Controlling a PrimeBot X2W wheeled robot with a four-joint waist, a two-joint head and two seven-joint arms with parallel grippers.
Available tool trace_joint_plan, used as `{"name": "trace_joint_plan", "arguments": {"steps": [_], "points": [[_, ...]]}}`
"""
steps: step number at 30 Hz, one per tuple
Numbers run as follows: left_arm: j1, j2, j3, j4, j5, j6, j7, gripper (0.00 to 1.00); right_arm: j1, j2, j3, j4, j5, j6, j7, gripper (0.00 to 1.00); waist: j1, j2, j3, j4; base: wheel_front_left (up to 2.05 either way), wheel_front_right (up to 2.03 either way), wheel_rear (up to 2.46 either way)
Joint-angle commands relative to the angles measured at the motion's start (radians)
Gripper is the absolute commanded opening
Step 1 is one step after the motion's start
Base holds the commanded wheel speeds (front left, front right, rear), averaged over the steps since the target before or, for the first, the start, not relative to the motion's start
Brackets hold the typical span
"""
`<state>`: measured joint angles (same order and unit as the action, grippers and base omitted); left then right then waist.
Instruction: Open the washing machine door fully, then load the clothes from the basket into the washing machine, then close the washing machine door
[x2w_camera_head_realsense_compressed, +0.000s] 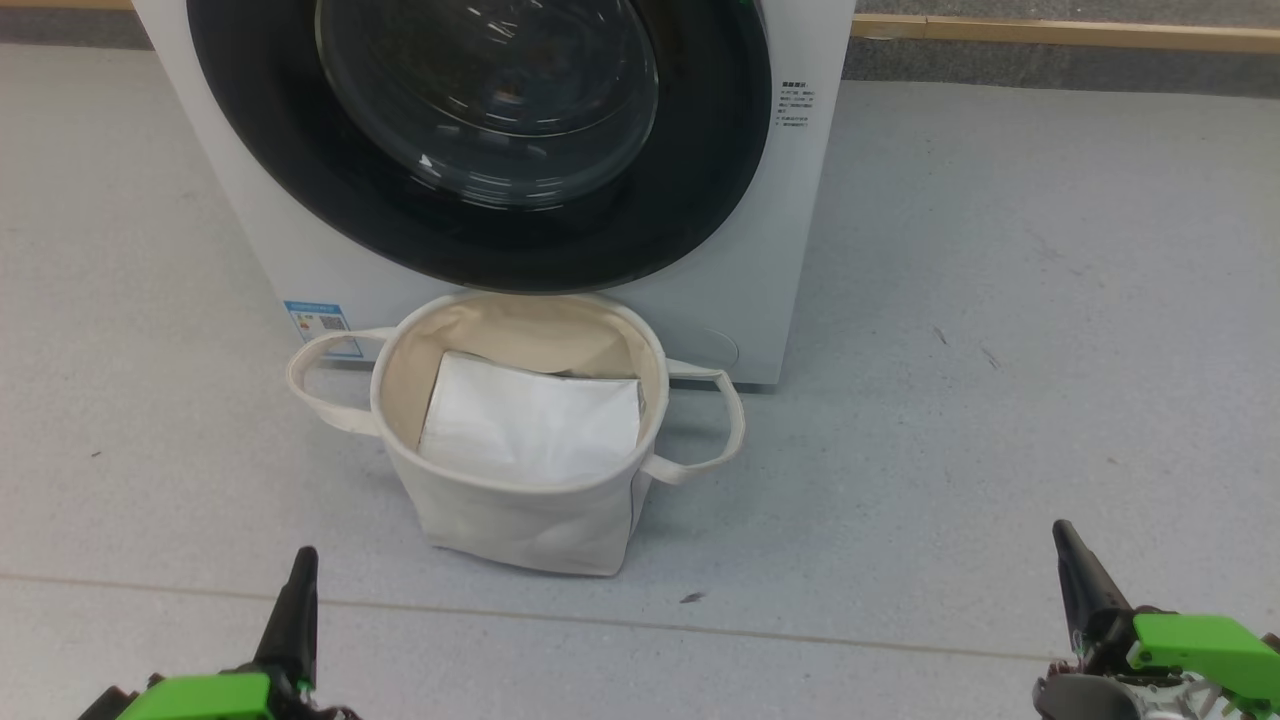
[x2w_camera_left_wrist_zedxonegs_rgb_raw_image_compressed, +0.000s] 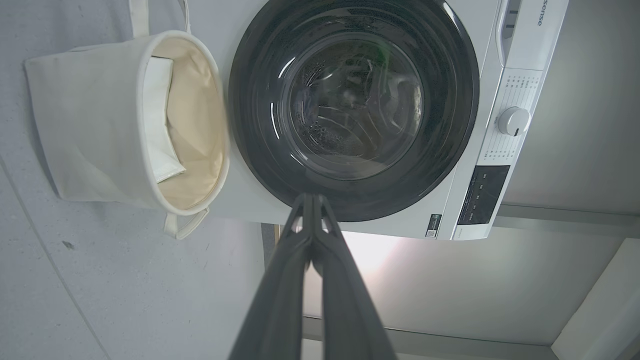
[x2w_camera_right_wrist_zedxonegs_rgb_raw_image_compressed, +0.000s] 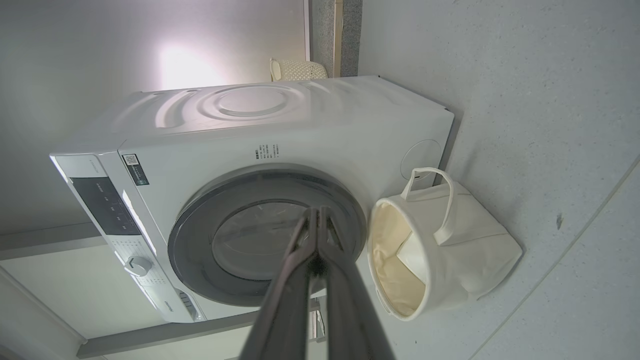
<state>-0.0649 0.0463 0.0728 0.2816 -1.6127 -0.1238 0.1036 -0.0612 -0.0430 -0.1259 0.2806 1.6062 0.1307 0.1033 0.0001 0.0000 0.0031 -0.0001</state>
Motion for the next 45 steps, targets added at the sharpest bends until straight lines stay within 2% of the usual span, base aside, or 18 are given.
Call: {"name": "trace_joint_plan", "arguments": {"steps": [1, 45], "points": [[-0.043, 0.010, 0.033, -0.036, -0.002, -0.007, 0.003, 0.00, -0.046, -0.011, 0.017, -0.036, 0.007, 0.000, 0.006, 0.00, 0.0000, 0.0000, 0.000, 0.000, 0.00, 0.00, 0.00], [-0.043, 0.007, 0.037, -0.036, 0.001, -0.007, 0.007, 0.00, -0.046, -0.009, 0.014, -0.036, 0.004, 0.000, 0.008, 0.00, 0.0000, 0.0000, 0.000, 0.000, 0.00, 0.00, 0.00]]}}
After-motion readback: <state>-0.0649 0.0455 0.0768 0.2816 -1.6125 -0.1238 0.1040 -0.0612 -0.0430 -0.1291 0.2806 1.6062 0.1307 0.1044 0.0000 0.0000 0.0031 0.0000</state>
